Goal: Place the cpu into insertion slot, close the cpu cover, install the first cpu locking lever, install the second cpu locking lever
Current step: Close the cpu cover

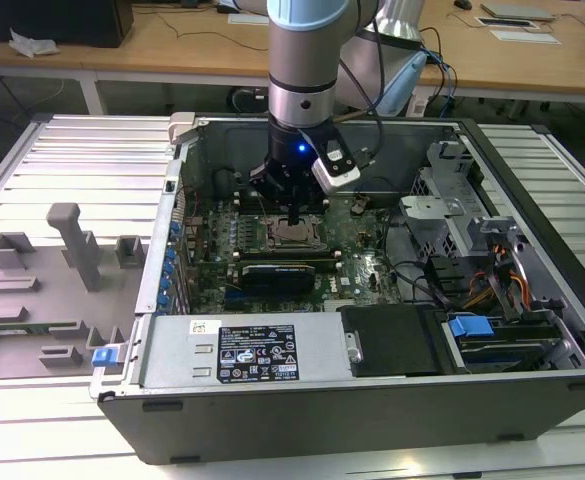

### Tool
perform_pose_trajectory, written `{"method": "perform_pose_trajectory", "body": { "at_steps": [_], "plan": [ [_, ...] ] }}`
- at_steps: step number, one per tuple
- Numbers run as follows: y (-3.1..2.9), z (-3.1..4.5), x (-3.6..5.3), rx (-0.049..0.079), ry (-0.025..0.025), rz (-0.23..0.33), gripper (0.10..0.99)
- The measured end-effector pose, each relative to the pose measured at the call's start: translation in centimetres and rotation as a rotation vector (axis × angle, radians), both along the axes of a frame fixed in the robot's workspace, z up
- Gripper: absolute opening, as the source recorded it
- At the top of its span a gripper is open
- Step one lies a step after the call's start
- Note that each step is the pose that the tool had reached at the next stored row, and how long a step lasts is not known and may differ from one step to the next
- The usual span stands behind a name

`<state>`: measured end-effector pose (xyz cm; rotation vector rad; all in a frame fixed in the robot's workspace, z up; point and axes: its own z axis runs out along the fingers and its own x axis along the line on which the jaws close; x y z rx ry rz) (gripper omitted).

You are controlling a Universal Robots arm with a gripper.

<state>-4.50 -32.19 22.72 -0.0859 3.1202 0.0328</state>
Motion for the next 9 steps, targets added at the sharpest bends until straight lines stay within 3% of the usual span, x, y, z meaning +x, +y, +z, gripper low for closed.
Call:
{"method": "perform_pose_trajectory", "body": {
  "at_steps": [5,9],
  "plan": [
    [0.04,0.10,0.00,-0.006,0.0004,0.021,0.106],
    [0.06,0.94,0.00,-0.008,0.0001,0.021,0.106]
  ]
}}
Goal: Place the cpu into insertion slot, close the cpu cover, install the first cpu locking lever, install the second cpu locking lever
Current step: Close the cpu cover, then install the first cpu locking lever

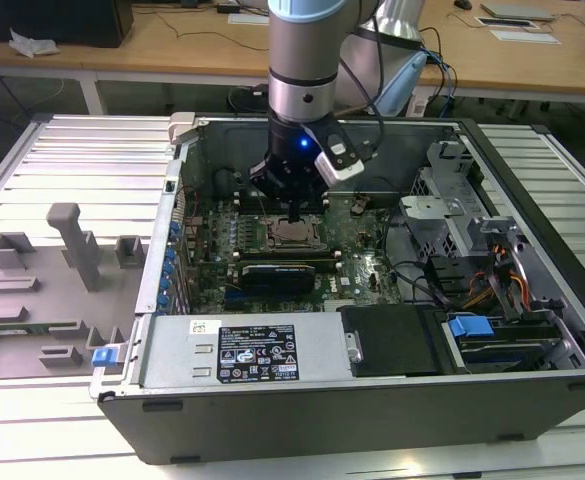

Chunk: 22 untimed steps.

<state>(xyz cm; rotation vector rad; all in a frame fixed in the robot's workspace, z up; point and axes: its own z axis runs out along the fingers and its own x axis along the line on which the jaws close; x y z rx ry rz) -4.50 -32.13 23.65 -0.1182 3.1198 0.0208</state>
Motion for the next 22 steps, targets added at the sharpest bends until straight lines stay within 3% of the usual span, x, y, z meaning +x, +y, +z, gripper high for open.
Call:
{"method": "perform_pose_trajectory", "body": {
  "at_steps": [3,18,22],
  "plan": [
    [0.00,0.68,0.00,-0.002,0.0000,0.000,0.106],
    [0.00,0.84,0.00,-0.002,0.0000,0.000,0.106],
    [0.00,1.45,0.00,-0.002,0.0000,0.000,0.106]
  ]
}}
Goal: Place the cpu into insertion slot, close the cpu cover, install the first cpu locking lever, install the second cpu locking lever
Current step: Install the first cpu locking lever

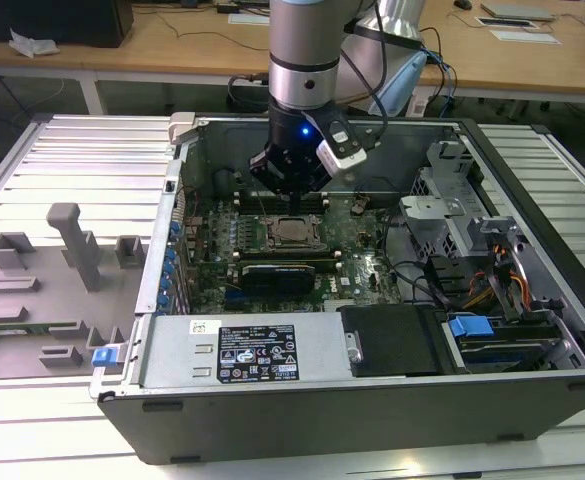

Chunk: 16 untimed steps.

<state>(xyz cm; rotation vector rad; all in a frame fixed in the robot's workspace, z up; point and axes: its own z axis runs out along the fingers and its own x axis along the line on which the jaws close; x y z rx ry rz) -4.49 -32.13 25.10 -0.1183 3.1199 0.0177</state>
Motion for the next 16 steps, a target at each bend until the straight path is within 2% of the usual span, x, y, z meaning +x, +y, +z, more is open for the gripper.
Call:
{"method": "perform_pose_trajectory", "body": {
  "at_steps": [4,5,6,7,13,16],
  "plan": [
    [0.00,0.87,0.00,0.000,0.0000,0.000,0.106],
    [0.00,1.46,0.00,0.000,0.0000,0.000,0.106],
    [0.00,2.42,0.00,0.000,0.0000,0.000,0.106],
    [0.00,2.70,0.00,0.000,0.0001,0.000,0.106],
    [0.00,2.75,-0.06,0.000,-0.0001,0.000,0.106],
    [0.00,2.75,-0.78,0.000,0.0000,0.000,0.106]
  ]
}}
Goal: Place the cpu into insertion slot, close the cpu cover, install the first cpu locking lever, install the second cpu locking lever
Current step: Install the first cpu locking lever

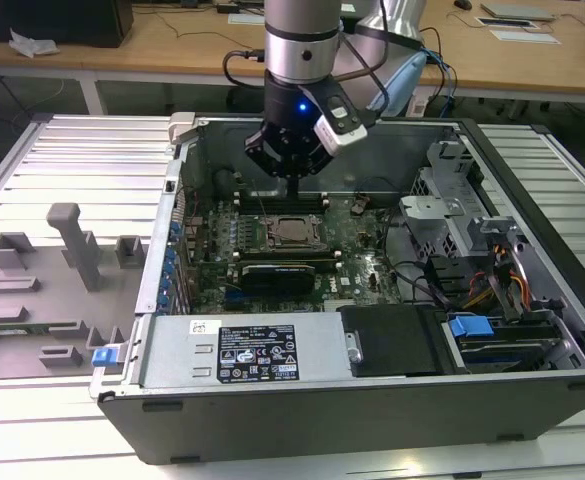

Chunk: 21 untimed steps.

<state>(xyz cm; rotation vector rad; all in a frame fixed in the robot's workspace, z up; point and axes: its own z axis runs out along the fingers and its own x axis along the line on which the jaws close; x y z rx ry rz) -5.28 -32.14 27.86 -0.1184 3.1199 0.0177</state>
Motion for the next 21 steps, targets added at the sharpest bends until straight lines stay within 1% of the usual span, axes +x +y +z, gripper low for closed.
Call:
{"method": "perform_pose_trajectory", "body": {
  "at_steps": [1,5,7,8,10,11,13,14,16,17,18,19,20,21],
  "plan": [
    [0.00,-0.01,-0.48,0.000,0.0000,0.000,0.106],
    [0.00,-0.04,-1.76,0.000,0.0000,0.000,0.106],
    [0.00,-0.09,-2.73,0.000,0.0000,0.000,0.106],
    [0.00,-0.14,-3.40,0.000,0.0000,0.000,0.106],
    [0.00,-0.20,-4.07,0.000,-0.0001,0.000,0.106],
    [0.00,-0.24,-4.55,0.000,0.0000,0.000,0.106],
    [0.00,-0.29,-5.05,0.002,0.0000,0.000,0.106],
    [0.00,-0.30,-5.27,0.006,0.0001,0.000,0.106],
    [0.00,-0.34,-5.87,0.030,-0.0001,0.000,0.106],
    [0.00,-0.37,-6.36,0.055,0.0000,0.000,0.106],
    [0.00,-0.37,-6.67,0.080,0.0000,0.000,0.106],
    [0.00,-0.37,-6.76,0.096,0.0000,0.000,0.106],
    [0.00,-0.37,-6.84,0.116,0.0000,0.000,0.106],
    [0.00,-0.38,-6.90,0.142,-0.0001,0.000,0.106]
  ]
}}
